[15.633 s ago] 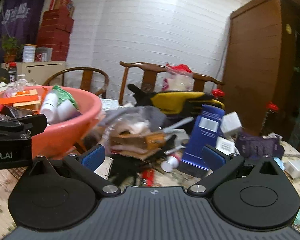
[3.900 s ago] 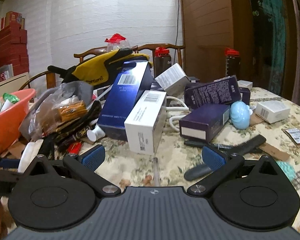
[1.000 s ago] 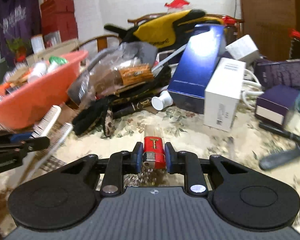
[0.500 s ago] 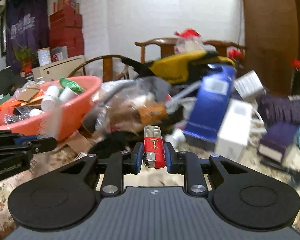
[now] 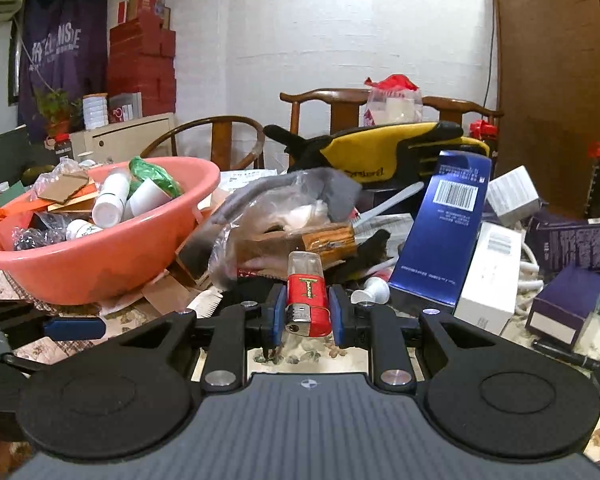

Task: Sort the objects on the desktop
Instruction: 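Carry the comb and the red lighter over the pink basin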

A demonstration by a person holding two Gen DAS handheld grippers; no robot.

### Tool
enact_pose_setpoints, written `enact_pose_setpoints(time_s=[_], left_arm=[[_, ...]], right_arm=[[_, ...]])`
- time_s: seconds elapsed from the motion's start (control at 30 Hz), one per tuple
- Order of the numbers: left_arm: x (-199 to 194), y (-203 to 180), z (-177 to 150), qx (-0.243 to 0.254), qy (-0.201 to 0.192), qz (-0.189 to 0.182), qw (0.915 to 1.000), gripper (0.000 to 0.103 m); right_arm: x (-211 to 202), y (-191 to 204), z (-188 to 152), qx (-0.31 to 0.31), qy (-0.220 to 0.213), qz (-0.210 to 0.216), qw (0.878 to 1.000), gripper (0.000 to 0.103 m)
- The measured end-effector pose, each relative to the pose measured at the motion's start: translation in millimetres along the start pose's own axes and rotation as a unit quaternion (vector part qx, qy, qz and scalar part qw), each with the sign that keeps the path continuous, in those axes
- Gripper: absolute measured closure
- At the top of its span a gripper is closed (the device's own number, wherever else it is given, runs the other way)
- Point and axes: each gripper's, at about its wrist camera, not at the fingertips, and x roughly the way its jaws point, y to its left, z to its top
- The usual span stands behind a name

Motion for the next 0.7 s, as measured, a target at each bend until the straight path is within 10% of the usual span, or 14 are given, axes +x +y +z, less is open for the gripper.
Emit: enact_pose_setpoints(time_s=[0.23, 0.33, 0.7], left_arm=[[36.5, -11.2, 0.7, -0.001, 0.022, 0.021, 0.9996, 0.033], [33.1, -11.2, 1.3, -0.004, 0.018, 0.008, 0.9998, 0.078], [-1.7, -15.6, 5.5, 0.003, -0.050, -0.001, 0.9987, 0.080]], right_arm=[[0.4, -0.1, -1.1, -0.003, -0.007, 0.008, 1.000, 0.077], [-0.1, -2.3, -1.1, -0.008, -0.011, 0.003, 1.000, 0.077], [1.3, -4.8, -4.6, 0.001, -0.007, 0.000, 1.000, 0.077]])
